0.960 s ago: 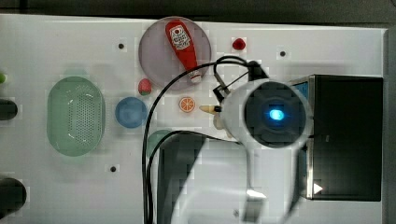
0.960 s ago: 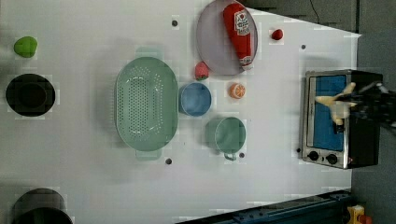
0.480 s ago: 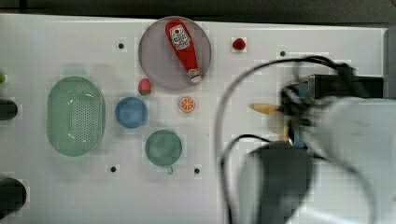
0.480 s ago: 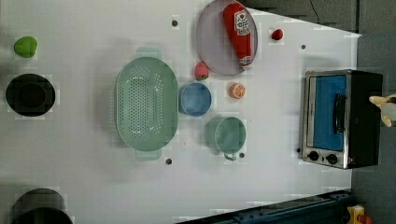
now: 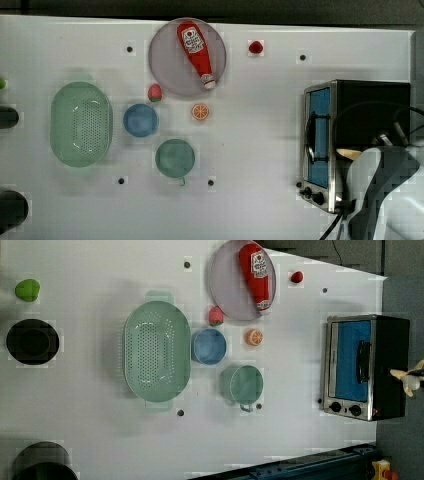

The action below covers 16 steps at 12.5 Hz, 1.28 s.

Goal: Pick banana from table and place on oven.

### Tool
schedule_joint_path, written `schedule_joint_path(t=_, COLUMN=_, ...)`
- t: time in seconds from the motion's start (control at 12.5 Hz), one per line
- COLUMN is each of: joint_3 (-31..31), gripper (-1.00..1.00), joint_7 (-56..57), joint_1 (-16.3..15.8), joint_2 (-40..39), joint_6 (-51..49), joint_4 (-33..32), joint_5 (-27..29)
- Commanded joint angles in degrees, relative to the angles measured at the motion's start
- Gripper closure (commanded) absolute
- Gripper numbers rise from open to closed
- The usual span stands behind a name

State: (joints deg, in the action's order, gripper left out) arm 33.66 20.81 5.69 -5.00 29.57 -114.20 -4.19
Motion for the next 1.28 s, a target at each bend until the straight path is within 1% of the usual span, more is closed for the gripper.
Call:
schedule_joint_path(t=0.08, joint_3=-0.62, gripper=0.49, joint_7=7.94, joint_1=-1.49, joint_2=-1.33, joint_6=2.88, joint_4=1.33, joint_5=0.43)
schedule_joint_path(t=0.32, joint_3=0.71, gripper=0.49, joint_7=8.39, joint_1=-1.35, joint_2=-4.57, joint_6=3.51, joint_4=2.83, joint_5=0.45)
schedule_joint_path(t=0.56, joint_3=0.43, gripper=0.49, joint_7=8.4, joint_1=-1.36, joint_2=-4.9, joint_6=3.07, joint_4=2.77, joint_5=0.54)
schedule_joint_path(t=0.64, joint_3=0.43, gripper=0.43, joint_7=8.39, joint_1=-1.37, joint_2=-4.88, joint_6=3.28, joint_4=2.85, joint_5=0.54)
schedule_joint_path(t=0.72, joint_3=0.4, gripper=0.23, joint_7=8.39, joint_1=-1.38, joint_2=-4.88, joint_6=3.22, joint_4=2.81, joint_5=0.54)
schedule_joint_path(t=1.12, joint_3=-0.34, gripper=-0.89, joint_7=8.41, joint_1=-1.59, joint_2=-4.87, joint_6=2.37, joint_4=2.85, joint_5=0.43)
schedule_joint_path(t=1.2, joint_3=-0.47, gripper=-1.0, joint_7=8.44, joint_1=-1.8, joint_2=-4.69, joint_6=1.99, joint_4=2.96, joint_5=0.46)
schedule_joint_path(t=1.28, joint_3=-1.18, gripper=-1.0, joint_7=8.46, joint_1=-2.33, joint_2=-4.16, joint_6=1.46, joint_4=3.38, joint_5=0.45)
